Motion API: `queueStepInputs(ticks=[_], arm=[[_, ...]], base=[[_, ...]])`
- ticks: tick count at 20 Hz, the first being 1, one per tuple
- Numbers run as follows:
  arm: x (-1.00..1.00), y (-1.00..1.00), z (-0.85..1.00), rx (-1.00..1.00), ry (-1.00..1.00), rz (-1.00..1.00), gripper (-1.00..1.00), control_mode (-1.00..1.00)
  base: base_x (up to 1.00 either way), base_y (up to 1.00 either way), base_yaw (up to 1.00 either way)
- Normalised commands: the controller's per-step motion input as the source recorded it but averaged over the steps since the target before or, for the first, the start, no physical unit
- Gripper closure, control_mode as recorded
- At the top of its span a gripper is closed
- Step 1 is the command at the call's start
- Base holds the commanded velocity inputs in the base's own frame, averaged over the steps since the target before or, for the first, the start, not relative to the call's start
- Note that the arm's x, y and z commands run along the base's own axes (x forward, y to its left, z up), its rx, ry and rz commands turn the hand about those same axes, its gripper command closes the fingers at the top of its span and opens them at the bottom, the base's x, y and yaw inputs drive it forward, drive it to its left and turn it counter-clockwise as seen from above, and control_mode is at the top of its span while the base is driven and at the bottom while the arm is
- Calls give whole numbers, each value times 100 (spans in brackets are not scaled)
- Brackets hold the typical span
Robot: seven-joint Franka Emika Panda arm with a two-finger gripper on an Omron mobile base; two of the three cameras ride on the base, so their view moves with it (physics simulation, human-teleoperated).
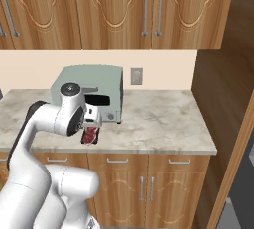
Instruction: Take the steak from the fridge and place it on the digital scale on the counter by the fridge. Wait a few seconds for a reading, then move it to the plate on the dining counter.
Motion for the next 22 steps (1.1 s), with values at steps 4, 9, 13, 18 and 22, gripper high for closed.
queueStepInputs(ticks=[4,9,13,18,22], arm=[[-9,0,12,-2,0,-10,100,-100],[0,0,0,0,0,0,100,-100],[0,0,0,0,0,0,100,-100],[0,0,0,0,0,0,100,-100],[0,0,0,0,0,0,-100,-100]], base=[[0,0,0],[0,0,0],[0,0,0],[0,0,0],[0,0,0]])
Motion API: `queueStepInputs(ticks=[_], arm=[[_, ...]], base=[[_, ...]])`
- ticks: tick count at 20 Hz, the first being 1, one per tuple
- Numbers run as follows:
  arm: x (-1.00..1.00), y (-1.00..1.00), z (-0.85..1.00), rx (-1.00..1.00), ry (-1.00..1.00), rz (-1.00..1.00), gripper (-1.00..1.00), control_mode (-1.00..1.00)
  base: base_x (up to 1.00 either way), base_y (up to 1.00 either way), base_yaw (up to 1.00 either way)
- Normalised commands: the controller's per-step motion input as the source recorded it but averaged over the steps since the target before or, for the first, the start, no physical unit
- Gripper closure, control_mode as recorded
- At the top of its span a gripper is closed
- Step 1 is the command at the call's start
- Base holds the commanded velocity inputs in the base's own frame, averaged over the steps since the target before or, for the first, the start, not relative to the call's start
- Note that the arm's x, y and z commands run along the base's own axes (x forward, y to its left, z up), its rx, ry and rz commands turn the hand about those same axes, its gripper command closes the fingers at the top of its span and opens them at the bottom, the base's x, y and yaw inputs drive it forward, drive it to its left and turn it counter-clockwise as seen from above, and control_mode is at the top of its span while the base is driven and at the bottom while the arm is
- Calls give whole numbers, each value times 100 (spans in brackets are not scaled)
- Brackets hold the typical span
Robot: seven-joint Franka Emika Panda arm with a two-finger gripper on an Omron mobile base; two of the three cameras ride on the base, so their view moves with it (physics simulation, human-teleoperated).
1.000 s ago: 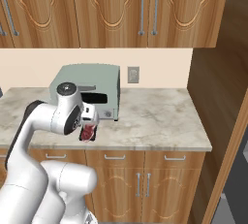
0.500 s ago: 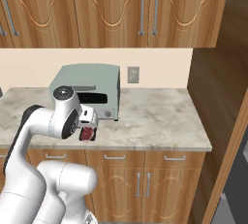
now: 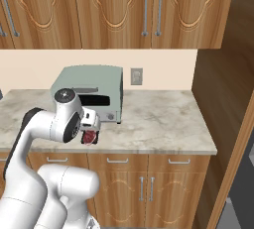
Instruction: Take the steak from the fridge and place it on the digital scale on the counter by the fridge. Wait a few seconds for a reading, then move it to the plate on the dining counter.
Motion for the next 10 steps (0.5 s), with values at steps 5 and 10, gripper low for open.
queueStepInputs(ticks=[5,10], arm=[[0,0,0,0,0,0,-100,-100],[0,0,0,0,0,0,-100,-100]], base=[[0,0,0],[0,0,0]])
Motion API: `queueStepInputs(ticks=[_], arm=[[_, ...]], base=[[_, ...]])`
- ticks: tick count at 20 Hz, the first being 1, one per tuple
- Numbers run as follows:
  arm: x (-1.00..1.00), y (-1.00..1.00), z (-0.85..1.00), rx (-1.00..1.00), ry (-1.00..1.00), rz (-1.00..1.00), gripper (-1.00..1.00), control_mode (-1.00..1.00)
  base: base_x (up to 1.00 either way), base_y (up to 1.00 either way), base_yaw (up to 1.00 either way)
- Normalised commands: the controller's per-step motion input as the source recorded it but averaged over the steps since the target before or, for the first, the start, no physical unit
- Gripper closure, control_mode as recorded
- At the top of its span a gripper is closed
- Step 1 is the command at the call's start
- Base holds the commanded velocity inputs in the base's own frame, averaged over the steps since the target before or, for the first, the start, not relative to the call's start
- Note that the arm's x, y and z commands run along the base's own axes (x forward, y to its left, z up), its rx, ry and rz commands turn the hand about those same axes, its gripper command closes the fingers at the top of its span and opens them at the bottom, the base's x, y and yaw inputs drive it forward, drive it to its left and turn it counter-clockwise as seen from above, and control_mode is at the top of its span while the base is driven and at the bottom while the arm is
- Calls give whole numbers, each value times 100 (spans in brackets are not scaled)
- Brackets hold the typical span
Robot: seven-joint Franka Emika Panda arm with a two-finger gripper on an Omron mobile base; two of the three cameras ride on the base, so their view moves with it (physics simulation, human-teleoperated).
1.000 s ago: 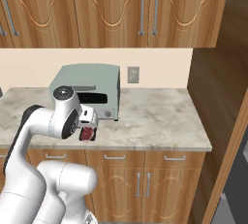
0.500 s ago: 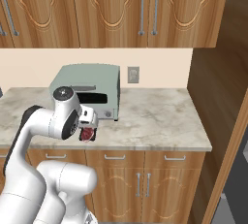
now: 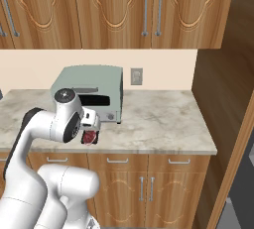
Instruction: Take the steak from the fridge and place it on the digital scale on the counter by the fridge. Wait a few seconds for a reading, then move it to the plate on the dining counter.
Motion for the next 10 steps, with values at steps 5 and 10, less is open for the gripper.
queueStepInputs(ticks=[5,10], arm=[[0,0,0,0,0,0,-100,-100],[0,0,0,0,0,0,-100,-100]], base=[[0,0,0],[0,0,0]])
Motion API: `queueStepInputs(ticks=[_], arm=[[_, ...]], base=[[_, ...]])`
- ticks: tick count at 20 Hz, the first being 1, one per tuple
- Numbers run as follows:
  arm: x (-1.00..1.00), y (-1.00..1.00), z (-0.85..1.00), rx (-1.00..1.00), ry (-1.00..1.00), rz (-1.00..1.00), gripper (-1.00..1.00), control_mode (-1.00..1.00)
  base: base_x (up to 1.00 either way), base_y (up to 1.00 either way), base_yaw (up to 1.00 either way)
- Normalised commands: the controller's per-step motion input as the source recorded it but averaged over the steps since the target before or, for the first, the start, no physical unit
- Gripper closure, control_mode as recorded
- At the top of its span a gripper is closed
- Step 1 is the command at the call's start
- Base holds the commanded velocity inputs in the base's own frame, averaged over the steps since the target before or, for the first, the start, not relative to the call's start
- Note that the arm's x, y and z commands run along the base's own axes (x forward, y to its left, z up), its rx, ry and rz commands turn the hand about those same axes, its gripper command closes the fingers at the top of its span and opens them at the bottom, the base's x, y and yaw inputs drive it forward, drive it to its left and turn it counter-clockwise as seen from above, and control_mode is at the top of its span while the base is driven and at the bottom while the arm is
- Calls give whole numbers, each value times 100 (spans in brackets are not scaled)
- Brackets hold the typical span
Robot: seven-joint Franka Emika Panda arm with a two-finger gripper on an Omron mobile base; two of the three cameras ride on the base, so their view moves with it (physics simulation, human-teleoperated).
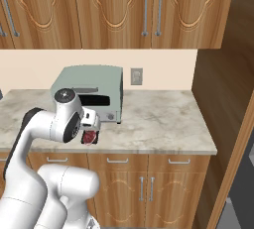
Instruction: Take the steak from the fridge and place it on the digital scale on the counter by the fridge. Wait a few seconds for a reading, then move it to the plate on the dining counter.
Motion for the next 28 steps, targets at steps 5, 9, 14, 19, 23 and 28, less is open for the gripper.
queueStepInputs(ticks=[5,9,14,19,23,28], arm=[[1,0,-1,0,0,0,-100,-100],[0,0,0,0,0,0,-100,-100],[0,0,0,0,0,0,-100,-100],[3,0,-12,0,0,0,-100,-100],[16,0,-14,0,0,0,-100,-100],[13,0,-9,0,0,0,-100,-100]], base=[[0,0,0],[0,0,0],[0,0,0],[0,0,0],[0,0,0],[0,0,0]])
